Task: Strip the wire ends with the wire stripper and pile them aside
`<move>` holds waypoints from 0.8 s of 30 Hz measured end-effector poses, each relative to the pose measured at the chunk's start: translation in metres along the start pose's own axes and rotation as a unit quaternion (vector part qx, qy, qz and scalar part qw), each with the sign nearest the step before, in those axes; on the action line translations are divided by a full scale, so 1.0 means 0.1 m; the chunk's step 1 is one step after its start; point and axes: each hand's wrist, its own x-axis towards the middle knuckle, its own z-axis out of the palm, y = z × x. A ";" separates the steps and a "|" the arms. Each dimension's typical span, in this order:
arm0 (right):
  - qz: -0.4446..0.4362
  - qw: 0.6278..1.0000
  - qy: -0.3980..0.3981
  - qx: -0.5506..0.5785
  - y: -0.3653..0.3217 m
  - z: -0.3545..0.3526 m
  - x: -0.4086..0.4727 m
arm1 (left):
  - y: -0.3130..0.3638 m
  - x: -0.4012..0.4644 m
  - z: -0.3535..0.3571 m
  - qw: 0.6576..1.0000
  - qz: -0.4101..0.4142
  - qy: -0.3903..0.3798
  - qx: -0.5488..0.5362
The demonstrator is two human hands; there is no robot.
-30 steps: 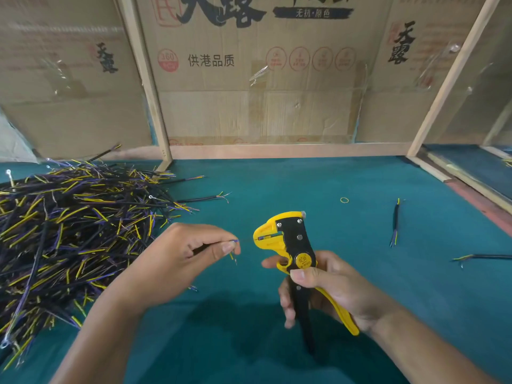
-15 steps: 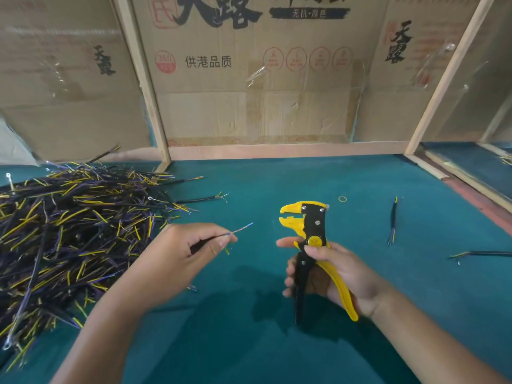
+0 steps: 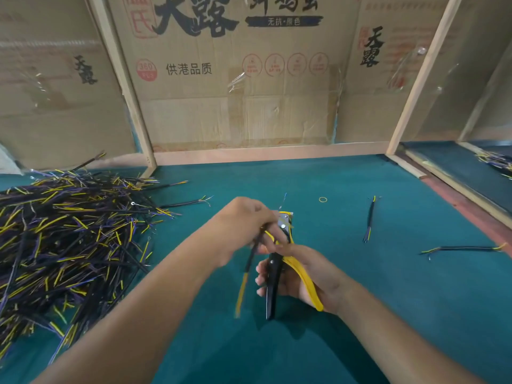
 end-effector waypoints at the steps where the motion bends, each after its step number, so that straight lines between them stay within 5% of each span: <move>1: 0.005 1.000 0.002 -0.002 0.00 0.00 0.00 | 0.06 0.09 0.09 1.000 -0.009 -0.006 0.008; 11: 0.016 1.000 -0.006 -0.003 0.02 -0.08 0.03 | 0.56 0.92 0.82 0.997 0.056 0.047 0.004; 18: -0.016 0.998 0.031 0.045 0.01 -0.07 0.07 | 0.10 0.40 0.38 0.943 0.209 0.152 0.212; 24: -0.031 0.996 0.065 0.047 -0.09 -0.24 0.06 | -0.44 -0.37 -0.37 0.905 0.102 0.115 0.398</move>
